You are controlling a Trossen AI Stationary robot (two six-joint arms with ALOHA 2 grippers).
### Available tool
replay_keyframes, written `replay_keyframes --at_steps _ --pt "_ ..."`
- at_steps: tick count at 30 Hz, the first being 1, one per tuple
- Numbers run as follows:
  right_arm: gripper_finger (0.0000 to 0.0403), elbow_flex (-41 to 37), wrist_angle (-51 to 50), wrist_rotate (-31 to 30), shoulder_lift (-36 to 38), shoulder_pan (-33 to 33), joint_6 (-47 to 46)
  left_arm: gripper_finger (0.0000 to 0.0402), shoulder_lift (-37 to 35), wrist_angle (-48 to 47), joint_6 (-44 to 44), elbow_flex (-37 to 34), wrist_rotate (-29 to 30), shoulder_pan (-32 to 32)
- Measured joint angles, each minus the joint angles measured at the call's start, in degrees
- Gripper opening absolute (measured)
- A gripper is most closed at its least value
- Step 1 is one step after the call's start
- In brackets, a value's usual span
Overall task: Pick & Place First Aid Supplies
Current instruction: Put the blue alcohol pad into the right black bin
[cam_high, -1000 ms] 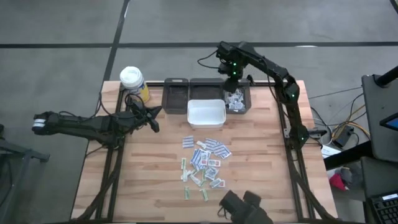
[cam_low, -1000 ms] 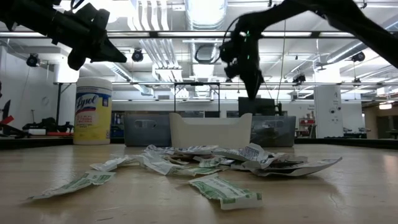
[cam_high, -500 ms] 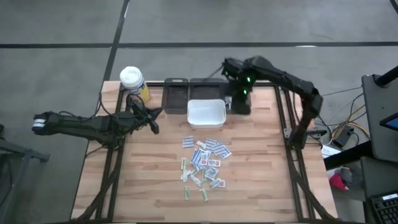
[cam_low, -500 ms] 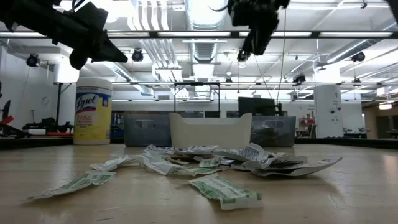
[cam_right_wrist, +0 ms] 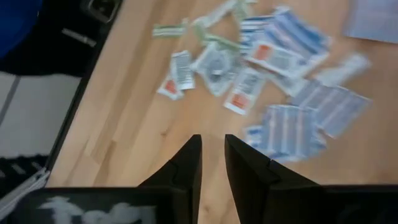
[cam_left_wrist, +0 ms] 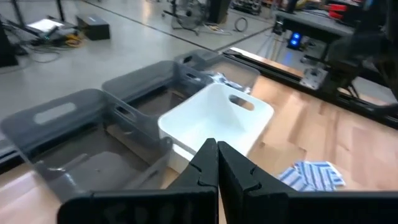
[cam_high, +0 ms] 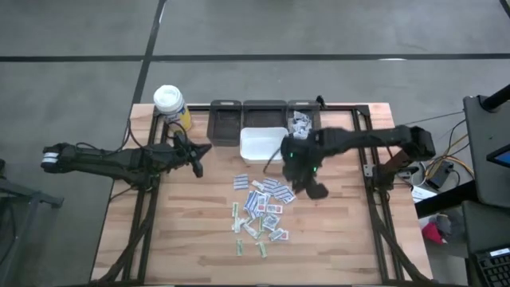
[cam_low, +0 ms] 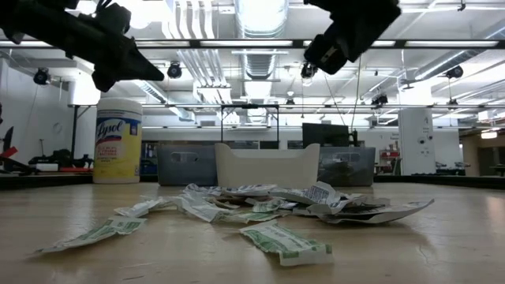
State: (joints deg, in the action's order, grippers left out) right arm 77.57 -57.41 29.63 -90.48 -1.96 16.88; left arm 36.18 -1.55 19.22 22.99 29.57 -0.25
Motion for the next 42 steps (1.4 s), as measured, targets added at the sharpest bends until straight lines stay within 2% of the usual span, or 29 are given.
replay_keyframes --at_steps 8,20,32,42 --pt "0.0084 -0.93 4.84 -0.07 -6.94 7.32 -5.19 0.0 -0.04 -0.48 0.05 -0.92 -5.0 -1.6" --pt "0.012 5.12 8.75 -0.15 -17.19 8.49 -13.47 0.0 -2.06 7.88 1.94 -8.36 -4.98 -6.22" --pt "0.0142 9.94 10.02 0.42 -25.18 8.49 -25.95 0.0 -8.96 0.5 -1.44 -8.49 -8.07 -7.13" --pt "0.0124 9.65 10.91 -2.79 -25.87 9.5 -33.55 0.0 -15.22 -4.61 -3.81 -8.49 -9.63 -7.1"
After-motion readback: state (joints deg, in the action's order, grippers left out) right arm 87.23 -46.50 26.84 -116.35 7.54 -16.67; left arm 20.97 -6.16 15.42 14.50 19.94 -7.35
